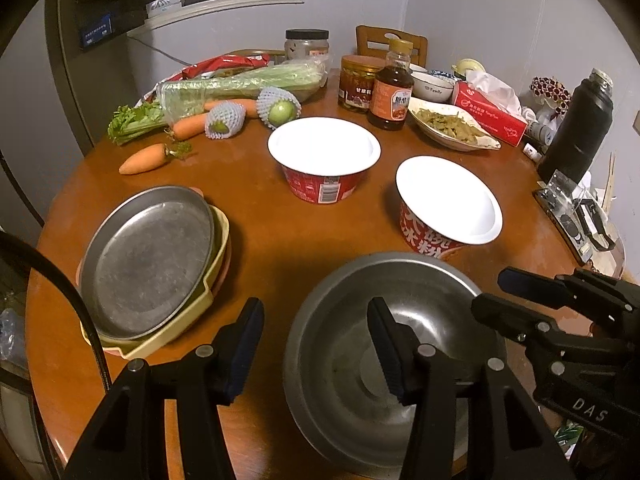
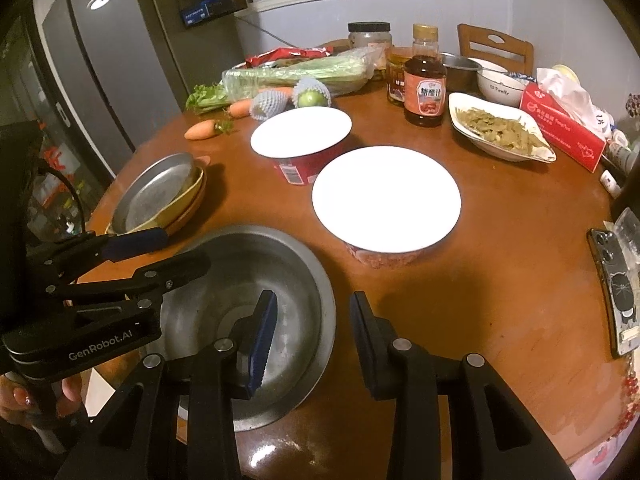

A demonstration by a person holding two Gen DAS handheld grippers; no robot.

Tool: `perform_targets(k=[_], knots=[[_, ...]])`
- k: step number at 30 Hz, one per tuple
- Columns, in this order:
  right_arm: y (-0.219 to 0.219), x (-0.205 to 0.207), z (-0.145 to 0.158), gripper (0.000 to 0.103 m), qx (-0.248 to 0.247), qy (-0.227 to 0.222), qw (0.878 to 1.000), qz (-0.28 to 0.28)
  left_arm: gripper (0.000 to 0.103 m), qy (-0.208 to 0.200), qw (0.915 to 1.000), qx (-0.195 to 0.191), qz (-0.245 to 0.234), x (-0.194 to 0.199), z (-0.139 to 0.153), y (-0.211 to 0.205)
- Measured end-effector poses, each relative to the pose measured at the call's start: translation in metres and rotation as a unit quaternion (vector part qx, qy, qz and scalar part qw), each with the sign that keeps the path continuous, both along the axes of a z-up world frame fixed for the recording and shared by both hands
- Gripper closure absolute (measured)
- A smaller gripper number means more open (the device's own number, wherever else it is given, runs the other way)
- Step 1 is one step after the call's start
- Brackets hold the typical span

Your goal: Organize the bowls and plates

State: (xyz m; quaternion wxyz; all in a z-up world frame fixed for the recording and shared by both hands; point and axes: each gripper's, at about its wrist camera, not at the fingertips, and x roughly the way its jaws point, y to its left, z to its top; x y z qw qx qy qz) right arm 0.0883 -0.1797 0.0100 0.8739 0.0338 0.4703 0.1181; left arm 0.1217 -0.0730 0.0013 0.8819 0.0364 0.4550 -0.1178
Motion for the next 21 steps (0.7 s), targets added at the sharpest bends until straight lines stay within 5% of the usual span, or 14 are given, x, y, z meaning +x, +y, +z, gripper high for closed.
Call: perform_targets(k=[21], knots=[[0.001,0.045,0.040,0.058,-0.007,-0.051,0.999,0.004,0.049,-0.032,0.9992,-0.013,0.019,0.051,0.040,0.009]])
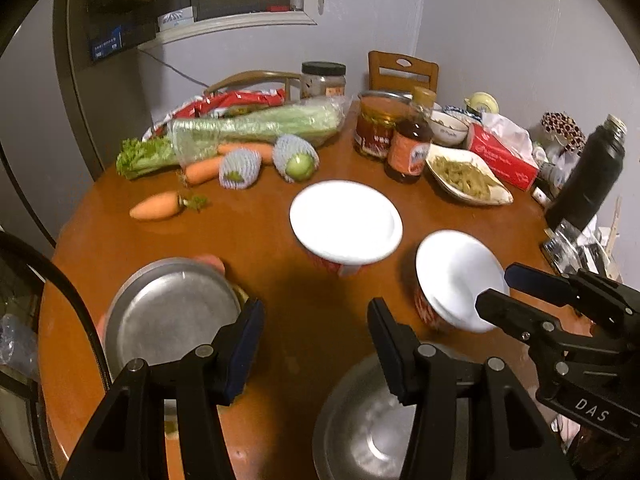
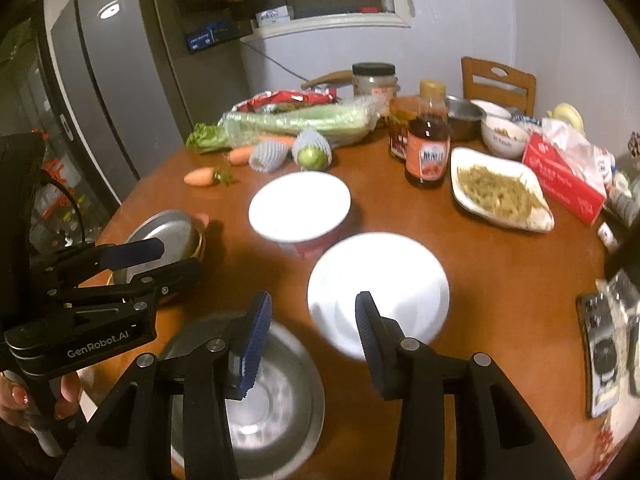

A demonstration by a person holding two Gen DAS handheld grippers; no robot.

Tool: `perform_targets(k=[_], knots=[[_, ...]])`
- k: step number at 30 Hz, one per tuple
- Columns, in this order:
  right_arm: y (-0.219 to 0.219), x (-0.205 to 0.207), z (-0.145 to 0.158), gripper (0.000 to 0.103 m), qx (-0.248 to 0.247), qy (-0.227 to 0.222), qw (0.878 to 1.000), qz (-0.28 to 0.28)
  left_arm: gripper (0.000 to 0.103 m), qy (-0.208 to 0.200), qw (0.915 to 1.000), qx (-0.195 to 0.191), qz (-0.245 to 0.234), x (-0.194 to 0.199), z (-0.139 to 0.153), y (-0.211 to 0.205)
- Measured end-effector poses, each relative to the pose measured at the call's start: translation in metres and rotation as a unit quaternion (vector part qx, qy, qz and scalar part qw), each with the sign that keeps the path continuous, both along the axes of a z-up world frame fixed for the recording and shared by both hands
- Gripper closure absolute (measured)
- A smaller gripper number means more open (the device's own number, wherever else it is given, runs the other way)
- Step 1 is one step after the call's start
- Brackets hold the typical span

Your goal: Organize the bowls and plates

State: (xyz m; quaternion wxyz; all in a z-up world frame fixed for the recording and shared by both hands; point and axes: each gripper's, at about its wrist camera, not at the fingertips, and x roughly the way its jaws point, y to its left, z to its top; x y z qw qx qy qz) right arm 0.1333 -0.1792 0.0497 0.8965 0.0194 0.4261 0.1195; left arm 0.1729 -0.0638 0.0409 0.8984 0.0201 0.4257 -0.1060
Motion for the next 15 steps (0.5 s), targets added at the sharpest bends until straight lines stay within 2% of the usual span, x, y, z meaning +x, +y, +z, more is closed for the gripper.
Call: perform_targets(k=[6,11,15], knots=[[0.003,0.035,0.006,0.058,-0.002,-0.007,1.000,0.006,0.048,0.013,0.9998,-0.005,0.013,0.040,0.001,0.000],[0.004,0.071,-0.005,0.058,-0.006,0.013,1.000,0.006,0.048,0.025,0.9993,-0.002,0.026,0.072,-0.005,-0.001],[0.004,0.096,-0.019,0.058,-0.008,0.030,1.000,0.005,0.048,0.052,0.9978,-0.005,0.041,0.095,-0.019,0.003]])
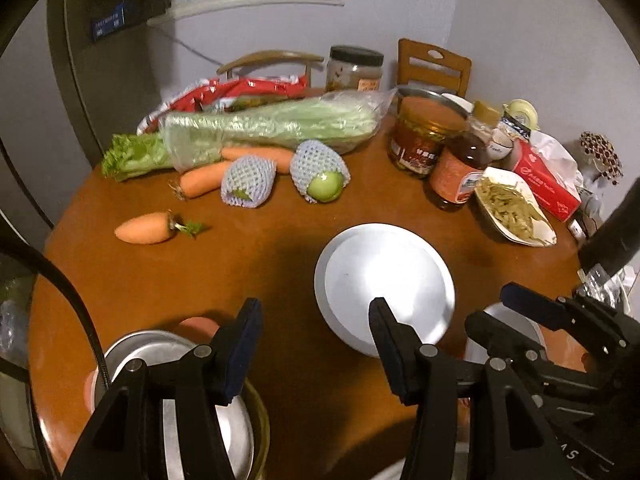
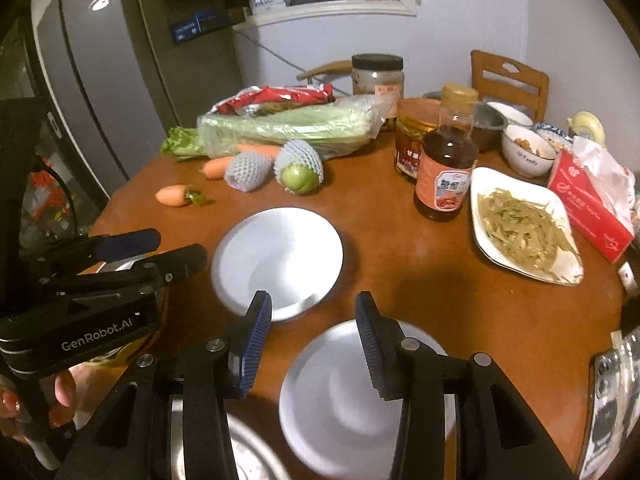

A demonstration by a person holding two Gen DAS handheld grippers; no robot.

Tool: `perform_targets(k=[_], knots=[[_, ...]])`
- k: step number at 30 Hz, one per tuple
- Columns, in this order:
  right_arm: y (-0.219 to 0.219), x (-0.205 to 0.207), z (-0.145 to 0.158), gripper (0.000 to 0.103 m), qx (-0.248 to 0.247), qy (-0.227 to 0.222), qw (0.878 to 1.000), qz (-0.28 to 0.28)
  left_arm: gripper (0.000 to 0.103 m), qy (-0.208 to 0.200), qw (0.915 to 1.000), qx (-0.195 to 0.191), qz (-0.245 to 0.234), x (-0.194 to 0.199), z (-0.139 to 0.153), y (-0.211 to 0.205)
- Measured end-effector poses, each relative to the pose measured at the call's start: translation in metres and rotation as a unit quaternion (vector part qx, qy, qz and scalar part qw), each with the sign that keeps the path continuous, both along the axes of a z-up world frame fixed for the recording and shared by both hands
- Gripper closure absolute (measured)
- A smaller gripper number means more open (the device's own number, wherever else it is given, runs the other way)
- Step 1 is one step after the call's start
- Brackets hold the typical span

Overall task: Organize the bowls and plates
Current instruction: 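Grasp the rim of the white plate on the red noodle bowl with both grippers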

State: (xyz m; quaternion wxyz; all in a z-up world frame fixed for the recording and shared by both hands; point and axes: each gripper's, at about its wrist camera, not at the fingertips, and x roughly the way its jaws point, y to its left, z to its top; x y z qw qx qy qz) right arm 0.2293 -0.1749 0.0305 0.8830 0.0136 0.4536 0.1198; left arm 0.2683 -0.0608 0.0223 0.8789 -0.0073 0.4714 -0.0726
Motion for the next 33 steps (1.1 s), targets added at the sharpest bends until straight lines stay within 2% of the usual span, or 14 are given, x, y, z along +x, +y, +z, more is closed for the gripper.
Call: perform_targets(k=[3,8,16,19,20,23,29,33], knots=[[0.002,0.015,-0.011,0.058,-0.005,0.012,1.000,0.002,0.048,0.021,0.9997,-0.007,0.009,0.012,-0.012,0.003],[0.006,0.032,-0.026,0.058,-0.016,0.026,0.999,0.008,0.048,0.028,0.9995,-0.008,0.007,0.023,-0.022,0.000],[0.012,0.044,-0.042,0.070,-0.014,0.044,0.999,0.017,0.049,0.050,0.9981,-0.034,-0.006,0.037,-0.039,-0.005],[0.012,0.044,-0.043,0.072,-0.013,0.044,0.999,0.018,0.054,0.058,0.9970,-0.050,-0.008,0.038,-0.043,-0.004],[0.013,0.044,-0.043,0.072,-0.014,0.042,0.999,0.021,0.055,0.057,0.9970,-0.051,-0.008,0.038,-0.043,-0.004],[0.013,0.043,-0.043,0.072,-0.013,0.040,0.999,0.022,0.068,0.054,0.9968,-0.056,-0.016,0.037,-0.042,-0.007],[0.014,0.040,-0.040,0.074,-0.014,0.036,0.999,0.022,0.069,0.044,0.9975,-0.053,-0.015,0.031,-0.033,-0.009],[0.016,0.034,-0.031,0.074,-0.009,0.025,0.999,0.025,0.069,0.021,0.9988,-0.043,-0.014,0.020,-0.017,-0.008]])
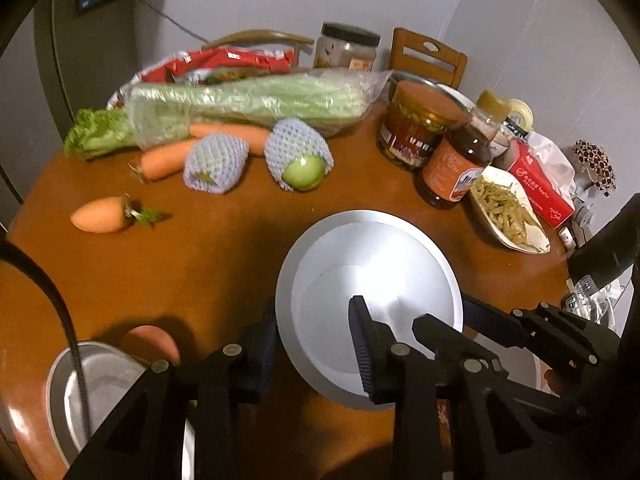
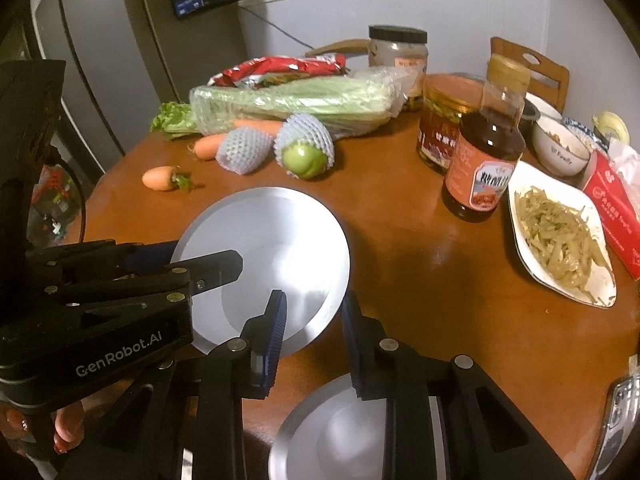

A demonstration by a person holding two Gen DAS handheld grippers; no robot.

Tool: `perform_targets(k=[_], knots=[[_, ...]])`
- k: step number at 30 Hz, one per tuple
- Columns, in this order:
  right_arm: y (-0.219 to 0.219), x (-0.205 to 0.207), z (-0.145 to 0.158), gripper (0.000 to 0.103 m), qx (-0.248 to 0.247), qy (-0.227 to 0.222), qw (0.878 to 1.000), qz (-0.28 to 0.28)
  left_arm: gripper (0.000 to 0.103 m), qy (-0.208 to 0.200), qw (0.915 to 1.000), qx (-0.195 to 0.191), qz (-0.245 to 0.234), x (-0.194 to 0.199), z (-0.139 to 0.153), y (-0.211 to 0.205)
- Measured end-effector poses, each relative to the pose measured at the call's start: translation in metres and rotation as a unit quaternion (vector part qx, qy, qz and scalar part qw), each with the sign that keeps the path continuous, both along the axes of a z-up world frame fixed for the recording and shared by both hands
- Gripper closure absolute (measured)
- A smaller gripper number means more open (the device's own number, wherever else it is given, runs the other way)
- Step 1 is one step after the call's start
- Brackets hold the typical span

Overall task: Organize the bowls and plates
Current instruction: 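Grasp the rim of the white plate on the red noodle bowl with both grippers, then lift the white plate with both grippers and lower it into the steel bowl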

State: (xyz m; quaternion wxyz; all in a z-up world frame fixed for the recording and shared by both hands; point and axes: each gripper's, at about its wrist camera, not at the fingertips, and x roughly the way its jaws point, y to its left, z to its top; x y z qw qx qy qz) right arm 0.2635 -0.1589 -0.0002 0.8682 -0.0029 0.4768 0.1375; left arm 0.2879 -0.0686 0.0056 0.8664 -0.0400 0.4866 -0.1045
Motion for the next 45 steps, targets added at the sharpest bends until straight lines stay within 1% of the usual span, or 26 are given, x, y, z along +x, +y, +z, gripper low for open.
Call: perform_targets(k=[6,16,24,28,31,36,40,45], knots=[[0.004,-0.015,0.020,0.074,0.008,-0.022,1.000,0.003,0.069,-0.024,0.9997,0.000,0.001,-0.020,0.023,0.002],[0.008,-0.052,0.048,0.074,0.015,-0.051,0.999,0.006,0.069,-0.057,0.9984,-0.001,0.001,-0.061,0.050,0.005],[0.008,-0.086,0.065,0.074,0.021,-0.070,0.997,0.013,0.069,-0.073,0.9973,-0.004,-0.005,-0.092,0.060,0.004],[0.004,-0.104,0.071,0.074,0.029,-0.075,0.997,0.018,0.069,-0.073,0.9972,-0.003,-0.015,-0.109,0.058,0.002],[0.003,-0.118,0.075,0.074,0.027,-0.085,0.996,0.020,0.069,-0.072,0.9972,-0.005,-0.018,-0.119,0.056,0.001],[0.003,-0.141,0.074,0.074,0.031,-0.085,0.996,0.027,0.069,-0.069,0.9973,-0.005,-0.024,-0.136,0.053,0.000],[0.001,-0.157,0.070,0.074,0.038,-0.079,0.996,0.030,0.069,-0.068,0.9970,0.004,-0.036,-0.150,0.049,-0.003],[-0.003,-0.174,0.062,0.074,0.042,-0.067,0.996,0.031,0.069,-0.055,0.9973,0.009,-0.049,-0.164,0.037,-0.007]])
